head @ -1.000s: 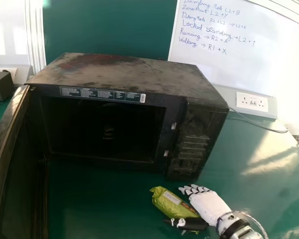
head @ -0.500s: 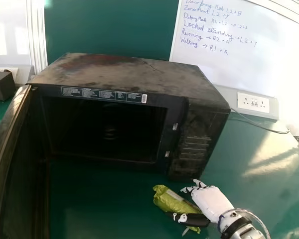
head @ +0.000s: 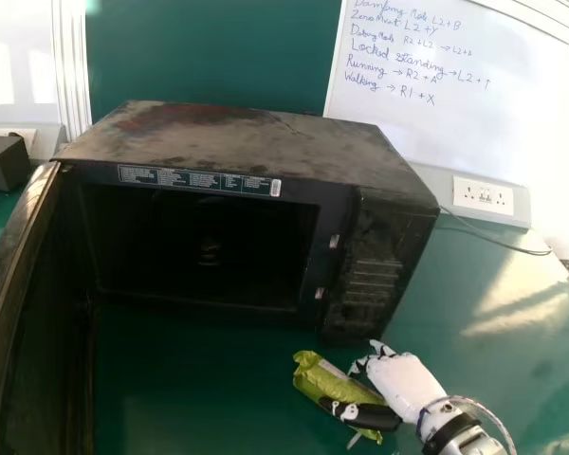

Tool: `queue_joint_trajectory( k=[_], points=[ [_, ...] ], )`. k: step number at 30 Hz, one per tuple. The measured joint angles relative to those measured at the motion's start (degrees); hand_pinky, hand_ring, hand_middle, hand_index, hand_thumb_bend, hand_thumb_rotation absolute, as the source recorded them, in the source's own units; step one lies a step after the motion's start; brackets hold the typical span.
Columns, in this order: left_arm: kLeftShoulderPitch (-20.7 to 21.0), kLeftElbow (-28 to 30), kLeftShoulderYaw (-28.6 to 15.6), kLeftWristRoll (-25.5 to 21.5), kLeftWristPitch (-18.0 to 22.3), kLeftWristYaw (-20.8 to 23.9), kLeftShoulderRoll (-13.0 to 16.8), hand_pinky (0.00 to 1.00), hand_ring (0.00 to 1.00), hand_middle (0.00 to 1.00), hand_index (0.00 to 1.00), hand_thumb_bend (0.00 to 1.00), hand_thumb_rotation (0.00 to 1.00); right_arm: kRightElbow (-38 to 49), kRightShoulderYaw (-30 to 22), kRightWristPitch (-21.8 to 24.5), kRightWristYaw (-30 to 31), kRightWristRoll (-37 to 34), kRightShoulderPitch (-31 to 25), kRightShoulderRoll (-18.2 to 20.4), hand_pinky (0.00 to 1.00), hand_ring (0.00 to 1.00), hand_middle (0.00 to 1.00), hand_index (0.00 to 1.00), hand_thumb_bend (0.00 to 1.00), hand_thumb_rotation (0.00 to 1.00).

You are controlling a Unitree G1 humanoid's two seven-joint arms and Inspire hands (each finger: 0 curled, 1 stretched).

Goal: Put biscuit inside oven

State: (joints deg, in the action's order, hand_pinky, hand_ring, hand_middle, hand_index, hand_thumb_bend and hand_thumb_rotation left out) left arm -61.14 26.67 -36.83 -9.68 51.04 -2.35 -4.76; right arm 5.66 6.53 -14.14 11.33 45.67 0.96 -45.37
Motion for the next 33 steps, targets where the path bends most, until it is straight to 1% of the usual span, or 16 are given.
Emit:
queue_joint_trajectory(
  k=[3,5,10,11,12,14,17,19,21,22,24,28,33],
  points=[
    [0.4,-0.7,0.0,0.0,0.5,0.4,0.0,0.97,0.89,0.94,0.93,0.97,0.72,-0.1,0.0,0.0,-0.2,0.0,0.0,0.0,0.26,0.31,0.47,0.5,0.85,0.0],
    [0.5,-0.9,0.0,0.0,0.6,0.5,0.0,0.96,0.89,0.94,0.93,0.97,0.72,-0.1,0.0,-0.1,-0.3,0.0,0.0,0.0,0.26,0.3,0.44,0.48,0.84,0.0],
    [0.8,-1.2,0.0,-0.2,1.1,0.6,0.1,0.96,0.89,0.94,0.93,0.97,0.7,-0.4,0.0,-0.3,-0.4,-1.2,0.0,0.0,0.24,0.28,0.4,0.47,0.82,0.0],
    [0.8,-1.2,0.2,-0.6,1.2,0.6,0.1,0.96,0.89,0.93,0.93,0.97,0.7,-0.6,0.0,-0.5,-0.5,-1.8,0.0,0.0,0.24,0.28,0.44,0.47,0.69,0.0],
    [0.8,-1.2,0.2,-0.8,1.3,0.6,0.1,0.95,0.88,0.93,0.93,0.97,0.7,-0.9,0.0,-0.6,-0.6,-2.5,0.0,0.0,0.23,0.27,0.46,0.48,0.6,0.0],
    [0.8,-1.3,0.4,-1.7,1.7,0.5,0.1,0.92,0.87,0.92,0.92,0.96,0.71,-1.9,-0.3,-1.3,-1.0,-4.5,0.0,0.3,0.23,0.26,0.47,0.48,0.56,0.0],
    [0.9,-1.8,0.4,-1.9,2.4,0.5,0.1,0.89,0.86,0.92,0.92,0.96,0.75,-3.1,-0.5,-2.7,-1.6,-7.4,-0.1,0.6,0.22,0.26,0.48,0.48,0.55,0.0],
    [1.0,-2.0,0.4,-1.9,2.6,0.5,0.1,0.88,0.86,0.92,0.92,0.96,0.75,-3.4,-0.5,-3.2,-2.0,-8.5,-0.1,0.8,0.22,0.26,0.48,0.47,0.54,0.0],
    [1.0,-2.1,0.5,-2.2,2.9,0.5,0.1,0.89,0.87,0.92,0.92,0.96,0.74,-3.5,-0.5,-3.3,-2.0,-8.6,0.0,0.8,0.23,0.26,0.48,0.46,0.54,0.0],
    [1.1,-2.1,0.5,-2.4,3.0,0.5,0.1,0.89,0.87,0.92,0.92,0.96,0.74,-3.6,-0.5,-3.3,-2.0,-8.6,0.0,0.8,0.23,0.25,0.45,0.49,0.53,0.0],
    [1.2,-2.2,0.7,-2.5,3.3,0.5,0.2,0.89,0.87,0.92,0.92,0.96,0.75,-3.6,-0.5,-3.3,-2.0,-8.7,0.1,0.8,0.21,0.24,0.43,0.52,0.52,0.0],
    [1.9,-2.6,0.7,-2.5,4.0,0.6,0.2,0.89,0.87,0.92,0.92,0.96,0.74,-3.8,-0.5,-3.5,-2.0,-8.7,0.2,0.8,0.2,0.23,0.44,0.51,0.52,0.0],
    [3.5,-3.6,-0.5,-0.4,5.7,1.1,0.3,0.89,0.87,0.92,0.92,0.96,0.73,-4.0,-0.5,-3.7,-2.0,-8.7,0.2,0.8,0.18,0.21,0.43,0.51,0.51,0.0]
  ],
)
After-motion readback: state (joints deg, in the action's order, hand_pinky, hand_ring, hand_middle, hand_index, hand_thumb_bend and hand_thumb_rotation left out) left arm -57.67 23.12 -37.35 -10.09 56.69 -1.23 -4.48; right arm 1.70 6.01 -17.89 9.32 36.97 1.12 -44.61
